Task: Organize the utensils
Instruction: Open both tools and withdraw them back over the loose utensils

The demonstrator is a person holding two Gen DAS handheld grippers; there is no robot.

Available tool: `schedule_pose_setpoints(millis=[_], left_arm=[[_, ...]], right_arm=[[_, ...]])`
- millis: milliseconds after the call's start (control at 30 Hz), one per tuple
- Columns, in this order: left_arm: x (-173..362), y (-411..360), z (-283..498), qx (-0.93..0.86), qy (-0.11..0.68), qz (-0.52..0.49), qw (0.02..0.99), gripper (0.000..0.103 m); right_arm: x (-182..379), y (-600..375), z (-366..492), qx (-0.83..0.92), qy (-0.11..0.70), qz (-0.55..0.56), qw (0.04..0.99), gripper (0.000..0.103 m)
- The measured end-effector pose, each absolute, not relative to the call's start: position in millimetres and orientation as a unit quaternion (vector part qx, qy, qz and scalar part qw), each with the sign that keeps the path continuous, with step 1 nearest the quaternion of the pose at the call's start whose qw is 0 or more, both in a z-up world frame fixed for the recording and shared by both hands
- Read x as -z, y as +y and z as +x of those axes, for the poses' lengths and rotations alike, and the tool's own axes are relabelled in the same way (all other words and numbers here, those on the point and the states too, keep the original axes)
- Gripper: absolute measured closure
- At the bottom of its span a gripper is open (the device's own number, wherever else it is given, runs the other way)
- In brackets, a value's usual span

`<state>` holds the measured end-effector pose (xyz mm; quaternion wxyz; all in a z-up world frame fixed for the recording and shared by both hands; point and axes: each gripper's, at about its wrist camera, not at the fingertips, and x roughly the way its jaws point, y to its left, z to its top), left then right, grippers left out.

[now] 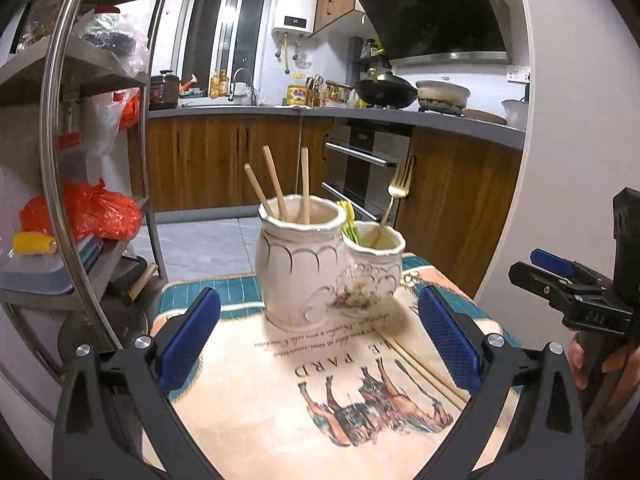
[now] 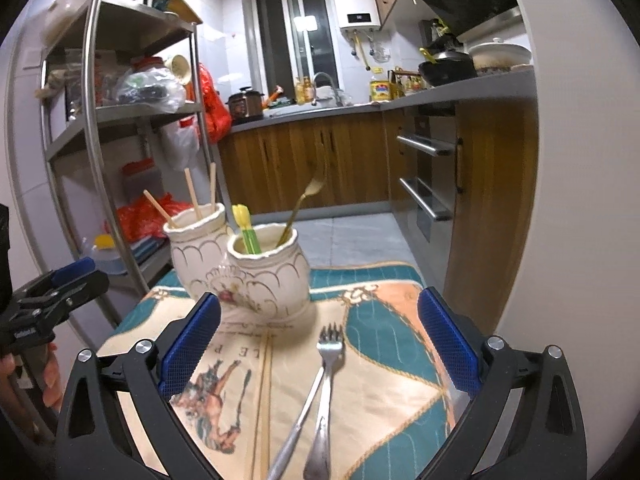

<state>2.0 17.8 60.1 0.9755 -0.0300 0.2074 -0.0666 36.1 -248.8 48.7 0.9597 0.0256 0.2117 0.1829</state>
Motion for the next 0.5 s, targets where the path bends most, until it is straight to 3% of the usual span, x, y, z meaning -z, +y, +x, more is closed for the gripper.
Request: schedule_pose_setpoints(millis=[500], left_arm=[[-26.3, 10.9, 2.6, 0.078, 0.241, -0.017, 0.967, 0.005]], right_arm=[[-10.0, -251.2, 31.3, -0.15, 0.275, -0.02, 0.949, 0.005]])
